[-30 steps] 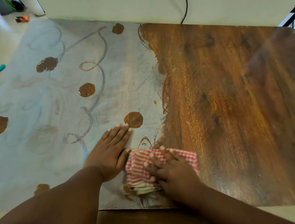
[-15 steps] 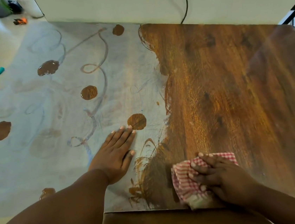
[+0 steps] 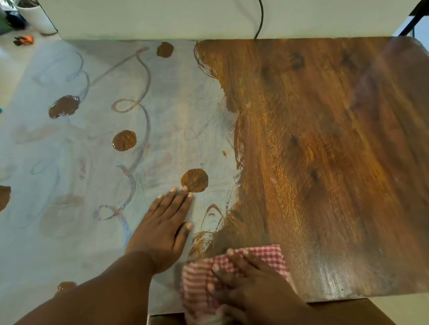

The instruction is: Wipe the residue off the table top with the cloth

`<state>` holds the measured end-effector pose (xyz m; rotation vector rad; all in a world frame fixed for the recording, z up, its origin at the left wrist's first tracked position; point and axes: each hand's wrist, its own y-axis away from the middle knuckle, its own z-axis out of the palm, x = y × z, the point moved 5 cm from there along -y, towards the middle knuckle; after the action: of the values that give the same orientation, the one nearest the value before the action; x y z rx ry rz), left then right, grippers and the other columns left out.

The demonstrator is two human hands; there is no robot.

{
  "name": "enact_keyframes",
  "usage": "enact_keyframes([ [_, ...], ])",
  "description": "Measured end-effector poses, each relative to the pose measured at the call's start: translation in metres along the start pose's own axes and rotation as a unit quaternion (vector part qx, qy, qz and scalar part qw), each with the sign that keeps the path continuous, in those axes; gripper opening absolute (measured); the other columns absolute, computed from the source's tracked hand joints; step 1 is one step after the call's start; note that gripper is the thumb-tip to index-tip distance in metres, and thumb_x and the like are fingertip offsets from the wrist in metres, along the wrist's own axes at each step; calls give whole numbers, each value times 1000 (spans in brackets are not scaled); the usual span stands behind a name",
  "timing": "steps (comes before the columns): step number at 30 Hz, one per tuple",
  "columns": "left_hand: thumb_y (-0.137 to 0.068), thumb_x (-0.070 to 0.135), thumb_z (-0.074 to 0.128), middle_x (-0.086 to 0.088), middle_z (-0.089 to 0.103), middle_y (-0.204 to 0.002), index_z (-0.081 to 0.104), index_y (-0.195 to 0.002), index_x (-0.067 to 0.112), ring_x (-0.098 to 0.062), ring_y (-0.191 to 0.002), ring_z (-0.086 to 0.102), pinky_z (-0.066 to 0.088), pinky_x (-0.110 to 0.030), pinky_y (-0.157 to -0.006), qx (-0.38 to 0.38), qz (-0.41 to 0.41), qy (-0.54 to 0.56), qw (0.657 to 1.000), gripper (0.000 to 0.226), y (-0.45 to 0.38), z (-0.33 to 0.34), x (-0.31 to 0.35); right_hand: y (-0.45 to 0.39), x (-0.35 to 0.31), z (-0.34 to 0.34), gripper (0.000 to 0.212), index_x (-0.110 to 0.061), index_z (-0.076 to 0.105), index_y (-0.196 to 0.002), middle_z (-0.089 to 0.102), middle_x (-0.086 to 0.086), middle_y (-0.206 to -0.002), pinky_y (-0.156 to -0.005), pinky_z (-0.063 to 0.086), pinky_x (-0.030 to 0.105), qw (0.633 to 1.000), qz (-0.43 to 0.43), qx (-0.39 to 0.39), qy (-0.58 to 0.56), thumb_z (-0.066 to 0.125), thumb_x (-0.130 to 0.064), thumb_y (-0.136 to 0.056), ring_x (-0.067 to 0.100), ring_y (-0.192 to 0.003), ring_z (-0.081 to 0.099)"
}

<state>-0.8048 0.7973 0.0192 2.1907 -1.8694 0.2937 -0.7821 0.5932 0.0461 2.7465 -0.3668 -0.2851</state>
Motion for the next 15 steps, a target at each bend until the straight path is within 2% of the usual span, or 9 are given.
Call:
enact_keyframes([
  [2, -100, 48, 10, 1, 12, -159, 16, -152, 20, -11, -147, 0, -1, -31, -118, 0, 1, 0, 1000, 60, 0, -1, 0, 18, 15, 6, 37, -53, 63, -108, 57, -24, -126, -101, 39, 41, 999, -47, -3, 19, 35, -58, -85, 17, -124, 52],
  [4, -100, 47, 12, 1, 13, -158, 16, -152, 20, -11, -147, 0, -1, -31, -118, -2, 2, -1, 1000, 59, 0, -2, 0, 28, 40, 4, 35, -51, 60, -114, 54, -27, -127, -100, 40, 39, 998, -57, 5, -5, 40, -57, -86, 14, -127, 47],
  [7, -100, 46, 14, 2, 13, -158, 15, -152, 21, -10, -147, -2, 0, -32, -118, -1, -3, -1, 1000, 58, 0, -2, 0, 7, 87, -19, 39, -44, 59, -117, 62, -17, -122, -94, 42, 30, 997, 28, 33, -59, 42, -51, -83, 18, -119, 56],
  [8, -100, 46, 14, 2, 12, -158, 15, -152, 21, -10, -147, -3, -1, -32, -118, -1, -2, -2, 1000, 58, 0, -1, 0, -9, 100, -29, 42, -41, 57, -122, 59, -9, -129, -98, 38, 34, 994, 62, 53, -76, 38, -50, -85, 23, -123, 53],
  [10, -100, 46, 14, 3, 10, -159, 13, -152, 22, -9, -146, -5, -2, -31, -118, -4, -1, -4, 1000, 58, 0, -1, 0, -49, 117, -53, 47, -37, 43, -137, 35, 1, -149, -110, 25, 41, 980, 142, 89, -103, 30, -50, -93, 29, -138, 31],
  [12, -99, 46, 14, 4, 8, -159, 11, -152, 23, -8, -146, -5, -3, -31, -118, -2, -2, -6, 1000, 58, -1, -1, 0, -99, 121, -68, 46, -33, 32, -145, 19, 0, -156, -115, 11, 38, 971, 190, 95, -108, 31, -44, -100, 28, -144, 12],
  [15, -99, 48, 14, 4, 6, -158, 8, -152, 24, -7, -146, -6, -5, -30, -117, -2, -8, -8, 1000, 58, 0, 1, -1, -153, 101, -81, 47, -33, 28, -147, 18, -1, -157, -117, 4, 43, 972, 187, 114, -89, 29, -43, -101, 31, -145, 9],
])
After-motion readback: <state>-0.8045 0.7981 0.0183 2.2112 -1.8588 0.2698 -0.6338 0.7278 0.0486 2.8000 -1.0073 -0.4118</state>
